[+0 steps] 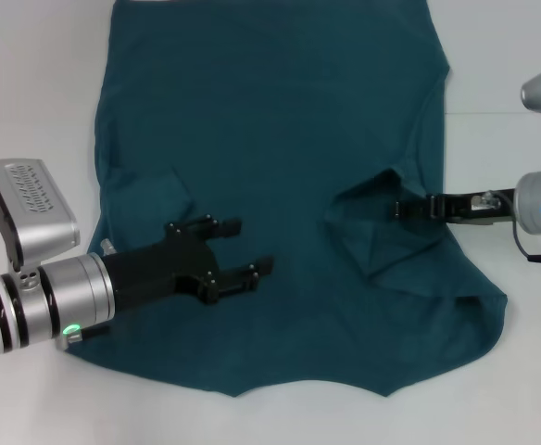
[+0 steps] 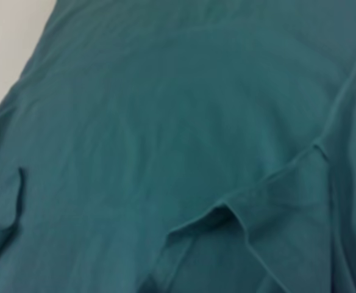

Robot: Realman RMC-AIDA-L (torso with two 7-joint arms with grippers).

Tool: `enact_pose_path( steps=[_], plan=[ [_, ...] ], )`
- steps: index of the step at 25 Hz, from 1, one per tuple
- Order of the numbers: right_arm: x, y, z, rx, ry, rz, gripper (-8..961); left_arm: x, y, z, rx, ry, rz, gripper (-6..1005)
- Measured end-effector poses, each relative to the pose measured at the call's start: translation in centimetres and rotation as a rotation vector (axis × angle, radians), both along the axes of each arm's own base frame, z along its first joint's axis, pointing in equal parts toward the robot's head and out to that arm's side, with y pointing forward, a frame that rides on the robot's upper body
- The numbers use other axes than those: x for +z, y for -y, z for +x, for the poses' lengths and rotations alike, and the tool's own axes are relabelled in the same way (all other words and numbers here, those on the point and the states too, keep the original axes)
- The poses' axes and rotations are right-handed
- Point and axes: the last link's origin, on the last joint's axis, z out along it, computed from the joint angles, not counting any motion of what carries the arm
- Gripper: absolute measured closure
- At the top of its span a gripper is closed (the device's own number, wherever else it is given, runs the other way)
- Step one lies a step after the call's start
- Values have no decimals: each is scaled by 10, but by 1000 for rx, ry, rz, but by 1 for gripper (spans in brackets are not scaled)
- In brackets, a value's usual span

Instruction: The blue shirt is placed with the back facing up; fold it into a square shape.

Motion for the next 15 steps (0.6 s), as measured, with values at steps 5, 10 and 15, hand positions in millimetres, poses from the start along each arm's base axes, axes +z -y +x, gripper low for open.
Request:
enact_pose_path(
  steps=[5,10,15],
  plan=[
    [-6,-3,-12,24,-12,-9,90,0,-1,-1,5,-4,5,265],
    [-12,-9,-30,58,-34,-16,92,0,0,-3,11,-7,8,265],
    [-17,-15,-48,106,-77,-11,94,0,-1,-3,16,-10,11,265]
  ],
)
